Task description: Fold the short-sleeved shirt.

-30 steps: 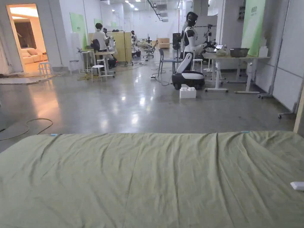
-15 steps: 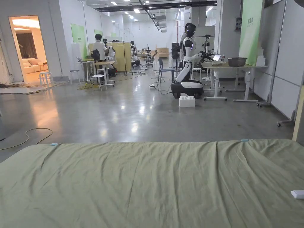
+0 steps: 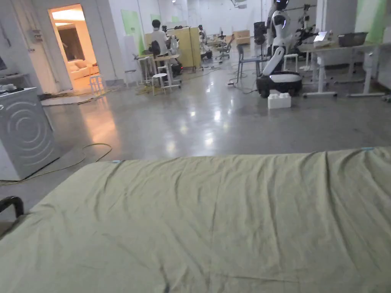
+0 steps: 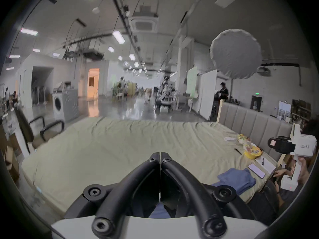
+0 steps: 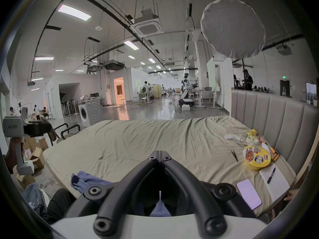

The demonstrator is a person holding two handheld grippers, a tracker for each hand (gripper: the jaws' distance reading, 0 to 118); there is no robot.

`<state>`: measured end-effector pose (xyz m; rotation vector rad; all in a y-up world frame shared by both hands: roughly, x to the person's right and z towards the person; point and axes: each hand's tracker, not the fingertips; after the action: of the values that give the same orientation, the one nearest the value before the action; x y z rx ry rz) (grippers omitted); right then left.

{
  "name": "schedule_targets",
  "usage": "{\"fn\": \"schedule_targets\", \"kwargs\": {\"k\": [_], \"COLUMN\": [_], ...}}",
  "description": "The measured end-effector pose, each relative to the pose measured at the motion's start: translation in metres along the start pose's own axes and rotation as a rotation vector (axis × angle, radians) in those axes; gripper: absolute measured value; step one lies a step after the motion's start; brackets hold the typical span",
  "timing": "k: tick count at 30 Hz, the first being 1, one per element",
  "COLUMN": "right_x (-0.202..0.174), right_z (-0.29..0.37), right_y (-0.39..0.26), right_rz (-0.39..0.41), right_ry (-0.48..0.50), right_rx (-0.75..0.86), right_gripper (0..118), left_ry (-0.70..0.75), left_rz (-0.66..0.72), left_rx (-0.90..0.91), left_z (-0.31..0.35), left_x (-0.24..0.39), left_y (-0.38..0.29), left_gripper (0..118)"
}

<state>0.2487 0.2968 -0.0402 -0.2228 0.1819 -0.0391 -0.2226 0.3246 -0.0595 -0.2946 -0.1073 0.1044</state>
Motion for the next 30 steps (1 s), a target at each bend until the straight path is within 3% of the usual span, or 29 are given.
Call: {"fn": "schedule_targets", "kwargs": {"k": [1, 2, 4, 6, 10, 14, 16, 17, 19, 20, 22, 24, 26, 28, 30], "right_x": [0.001, 0.001, 0.003, 0.005, 0.006, 0.007, 0.008, 0.009, 0.009, 0.009, 0.01, 0.01, 0.011, 0.013, 0.015], "right_z": [-0.001, 0.0, -0.001, -0.003, -0.006, -0.006, -0.007, -0.008, -0.009, -0.009, -0.011, -0.011, -0.01, -0.011, -0.011], "right_y": [-0.005, -0.007, -0.016, -0.024, -0.032, -0.034, -0.034, -0.034, -0.033, -0.033, -0.033, -0.033, -0.033, -0.033, -0.033], "right_rz": [-0.014, -0.026, -0.069, -0.106, -0.113, -0.135, -0.152, -0.159, -0.168, -0.173, -0.19, -0.192, -0.189, -0.192, -0.193], "right_ry": [0.002, 0.003, 0.009, 0.014, -0.002, -0.007, -0.006, -0.007, -0.011, -0.011, -0.008, -0.012, -0.017, -0.017, -0.018], "right_rx": [-0.02, -0.034, -0.08, -0.119, -0.167, -0.188, -0.196, -0.199, -0.203, -0.202, -0.206, -0.209, -0.212, -0.218, -0.222], "right_gripper": [0, 0, 0, 0, 0, 0, 0, 0, 0, 0, 0, 0, 0, 0, 0], "left_ry": [0.017, 0.013, 0.0, -0.039, -0.022, -0.038, -0.116, -0.13, -0.162, -0.167, -0.097, -0.12, -0.078, -0.154, -0.107], "left_rz": [0.039, 0.086, 0.215, 0.318, 0.525, 0.594, 0.658, 0.725, 0.872, 0.912, 0.849, 0.835, 0.881, 0.878, 0.748], "left_rx": [-0.061, -0.114, -0.234, -0.326, -0.426, -0.452, -0.403, -0.36, -0.353, -0.376, -0.44, -0.391, -0.36, -0.267, -0.236], "left_z": [-0.009, -0.018, -0.041, -0.065, -0.105, -0.131, -0.137, -0.139, -0.142, -0.147, -0.154, -0.149, -0.138, -0.121, -0.106], "left_x": [-0.013, -0.026, -0.056, -0.081, -0.119, -0.131, -0.133, -0.135, -0.14, -0.141, -0.135, -0.135, -0.138, -0.144, -0.147], "left_y": [-0.007, -0.015, -0.044, -0.078, -0.146, -0.188, -0.201, -0.201, -0.203, -0.208, -0.215, -0.209, -0.19, -0.168, -0.136], "left_gripper": [2, 13, 62, 89, 90, 89, 86, 79, 27, 12, 11, 10, 10, 9, 9]}}
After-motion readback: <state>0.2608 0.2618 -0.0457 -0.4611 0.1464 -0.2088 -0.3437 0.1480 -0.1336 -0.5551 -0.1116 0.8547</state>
